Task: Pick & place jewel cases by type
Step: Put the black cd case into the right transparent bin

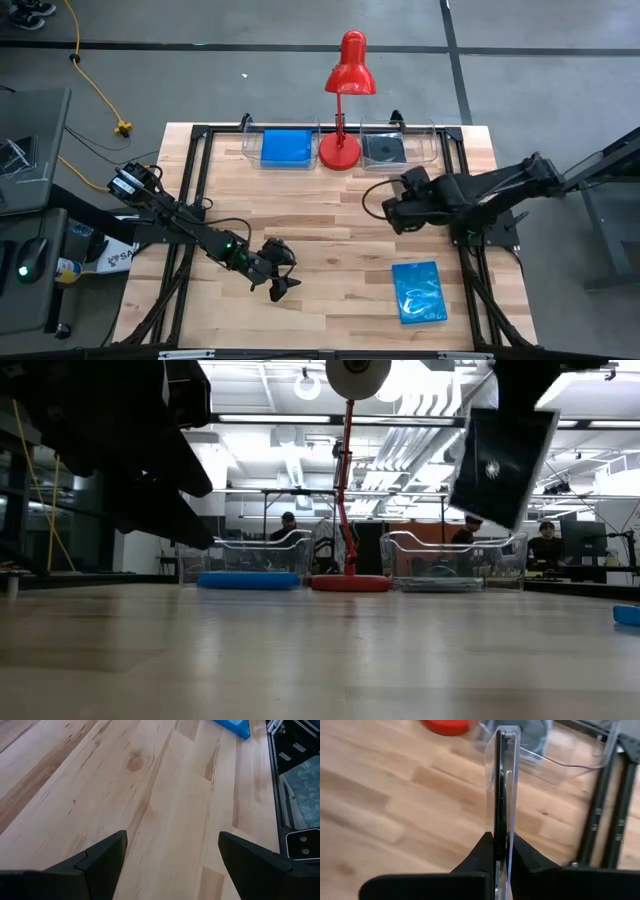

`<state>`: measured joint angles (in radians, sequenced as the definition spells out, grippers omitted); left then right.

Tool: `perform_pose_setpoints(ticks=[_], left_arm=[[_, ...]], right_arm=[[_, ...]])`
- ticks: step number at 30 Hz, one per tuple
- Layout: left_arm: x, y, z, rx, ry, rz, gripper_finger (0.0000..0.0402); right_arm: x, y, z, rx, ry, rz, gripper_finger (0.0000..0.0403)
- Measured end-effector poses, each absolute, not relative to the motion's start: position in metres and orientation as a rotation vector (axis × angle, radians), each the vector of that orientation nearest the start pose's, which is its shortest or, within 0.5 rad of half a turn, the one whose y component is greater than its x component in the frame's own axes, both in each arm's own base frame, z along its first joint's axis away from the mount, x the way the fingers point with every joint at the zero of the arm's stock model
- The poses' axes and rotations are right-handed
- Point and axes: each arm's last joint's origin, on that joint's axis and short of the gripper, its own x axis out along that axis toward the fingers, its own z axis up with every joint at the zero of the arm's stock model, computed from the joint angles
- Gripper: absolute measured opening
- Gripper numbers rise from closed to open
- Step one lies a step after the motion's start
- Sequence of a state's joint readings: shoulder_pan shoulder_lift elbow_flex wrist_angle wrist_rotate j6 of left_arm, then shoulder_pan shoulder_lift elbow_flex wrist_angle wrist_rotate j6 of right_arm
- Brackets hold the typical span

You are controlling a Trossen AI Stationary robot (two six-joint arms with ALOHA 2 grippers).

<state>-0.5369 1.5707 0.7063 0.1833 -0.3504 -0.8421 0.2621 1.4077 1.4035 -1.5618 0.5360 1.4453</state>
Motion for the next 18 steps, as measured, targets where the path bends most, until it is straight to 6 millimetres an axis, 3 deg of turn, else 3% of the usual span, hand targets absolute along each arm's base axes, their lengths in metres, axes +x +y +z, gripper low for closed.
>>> perform_pose_setpoints(ticks=[5,13,18], left_arm=[[0.261,-0.144,0.160,-0.520,0.641,0.089,0.0312],[0.261,-0.145,0.160,-0.499,0.651,0.064,0.0312],[0.261,-0.145,0.160,-0.483,0.653,0.056,0.0312]], right_arm=[[0.214,0.021,0.321,0.579,0.925,-1.152,0.0010],[0.199,-0.019,0.347,0.618,0.691,-1.163,0.0010],[0.190,-0.052,0.359,0.626,0.639,-1.156,0.0010]])
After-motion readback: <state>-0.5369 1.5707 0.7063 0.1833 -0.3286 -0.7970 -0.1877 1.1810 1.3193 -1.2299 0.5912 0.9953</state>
